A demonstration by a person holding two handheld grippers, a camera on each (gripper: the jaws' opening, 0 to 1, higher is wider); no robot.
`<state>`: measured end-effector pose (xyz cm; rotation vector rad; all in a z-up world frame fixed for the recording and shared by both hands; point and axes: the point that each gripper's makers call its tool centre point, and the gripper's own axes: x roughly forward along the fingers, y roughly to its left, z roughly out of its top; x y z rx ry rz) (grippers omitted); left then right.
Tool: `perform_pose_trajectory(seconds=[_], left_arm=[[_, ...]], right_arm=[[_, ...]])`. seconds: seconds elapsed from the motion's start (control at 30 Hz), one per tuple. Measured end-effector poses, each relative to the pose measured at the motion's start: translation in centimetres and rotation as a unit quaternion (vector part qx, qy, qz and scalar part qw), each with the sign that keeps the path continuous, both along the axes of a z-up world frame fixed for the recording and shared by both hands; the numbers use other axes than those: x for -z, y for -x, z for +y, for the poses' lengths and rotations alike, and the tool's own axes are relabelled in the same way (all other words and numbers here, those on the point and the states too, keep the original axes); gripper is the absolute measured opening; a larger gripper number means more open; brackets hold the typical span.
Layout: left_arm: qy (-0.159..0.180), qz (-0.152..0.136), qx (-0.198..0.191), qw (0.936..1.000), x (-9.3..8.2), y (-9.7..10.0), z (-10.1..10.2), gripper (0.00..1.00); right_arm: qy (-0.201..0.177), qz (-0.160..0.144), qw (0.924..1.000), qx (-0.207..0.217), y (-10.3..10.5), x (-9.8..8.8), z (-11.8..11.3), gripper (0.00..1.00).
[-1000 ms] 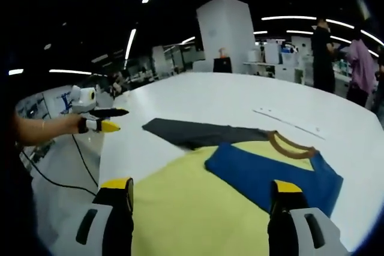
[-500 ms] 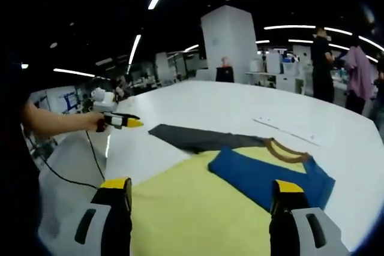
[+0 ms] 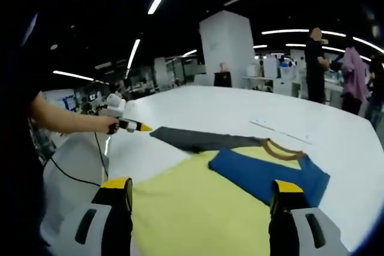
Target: Fold the garment on the visible template until the final outline fits inside the template.
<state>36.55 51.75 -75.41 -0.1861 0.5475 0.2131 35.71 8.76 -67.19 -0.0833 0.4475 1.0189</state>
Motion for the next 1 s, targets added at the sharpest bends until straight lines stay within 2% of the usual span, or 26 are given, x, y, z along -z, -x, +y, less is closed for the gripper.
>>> perform_pose_trajectory(seconds=[0.07,0.17,0.3,0.6,0.7,0.83,0.93,1.0], left_arm=[[0.014,-0.01,-0.017,0.9997,0.1,-0.1,0.1,0.37],[0.028,-0.002,-0.041,0.9988,1.0,0.2,0.3,0.34],[0.007,0.021,-0.049,0.9986,2.1,0.7,0.7,0.29],[-0.013,0.023,-0.053,0.9982,2.3,0.6,1.2,0.16],[-0.005,0.022,-0.053,0.9983,2.5,0.5,1.2,0.1],[0.0,0.023,-0.057,0.9981,2.9,0.5,1.2,0.09],[0.041,0.008,-0.081,0.9958,3.0,0.3,1.5,0.08],[0.033,0.009,-0.079,0.9963,3.0,0.2,1.6,0.08]], right_arm=[[-0.004,0.001,1.0,0.003,0.2,-0.1,-0.3,0.94],[-0.004,0.003,1.0,0.009,0.3,0.0,-0.7,0.93],[-0.004,0.007,0.9999,0.015,0.5,0.1,-1.0,0.92],[0.0,0.018,0.9994,0.03,0.7,1.1,-1.5,0.91],[0.001,0.019,0.9991,0.038,0.7,1.3,-1.5,0.91],[-0.007,0.016,0.999,0.041,0.8,1.0,-1.3,0.91],[0.004,0.013,0.9992,0.039,0.9,1.2,-1.5,0.91],[0.014,0.009,0.9991,0.04,0.9,1.4,-1.7,0.91]])
